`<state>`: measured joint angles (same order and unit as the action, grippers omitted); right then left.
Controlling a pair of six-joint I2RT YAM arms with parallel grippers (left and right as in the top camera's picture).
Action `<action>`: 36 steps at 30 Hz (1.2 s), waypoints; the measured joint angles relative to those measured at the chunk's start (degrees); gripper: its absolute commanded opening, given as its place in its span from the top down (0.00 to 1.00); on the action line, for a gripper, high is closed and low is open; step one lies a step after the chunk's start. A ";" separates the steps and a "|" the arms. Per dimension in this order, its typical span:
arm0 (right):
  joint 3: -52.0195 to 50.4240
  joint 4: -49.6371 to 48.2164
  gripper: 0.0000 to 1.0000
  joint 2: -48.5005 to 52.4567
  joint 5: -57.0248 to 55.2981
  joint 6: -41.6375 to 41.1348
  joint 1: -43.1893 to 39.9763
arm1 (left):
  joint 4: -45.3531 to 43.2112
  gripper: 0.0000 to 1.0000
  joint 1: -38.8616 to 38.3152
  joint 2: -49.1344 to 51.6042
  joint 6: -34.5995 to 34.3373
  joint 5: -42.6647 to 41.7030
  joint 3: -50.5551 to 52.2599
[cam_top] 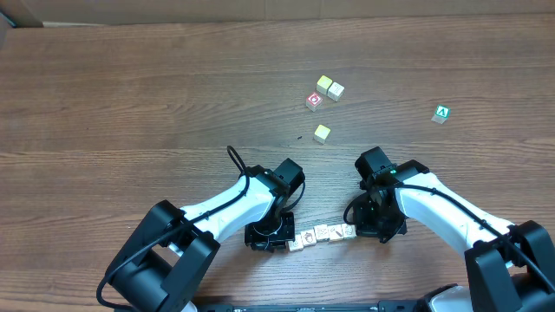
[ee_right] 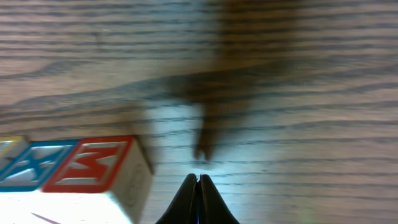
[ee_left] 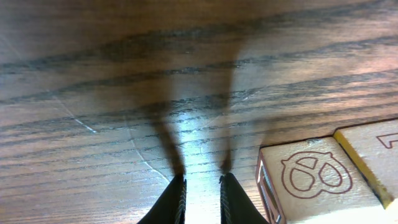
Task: Flip 5 blocks
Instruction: 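Move the right gripper back down toward the M block at the row's right end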
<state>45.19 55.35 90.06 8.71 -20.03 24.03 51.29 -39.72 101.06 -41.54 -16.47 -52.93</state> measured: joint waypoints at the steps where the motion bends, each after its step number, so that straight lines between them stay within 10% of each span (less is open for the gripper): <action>1: 0.00 -0.09 0.96 0.00 0.76 -0.02 0.00 | 0.02 0.87 0.00 0.00 0.00 0.00 0.00; 36: 0.00 -2.60 0.96 0.00 7.13 -1.49 2.82 | -1.66 0.96 0.02 -0.39 0.00 0.94 0.00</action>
<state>45.19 52.75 90.06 15.84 -21.52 26.85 49.63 -39.70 100.66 -41.54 -15.53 -52.93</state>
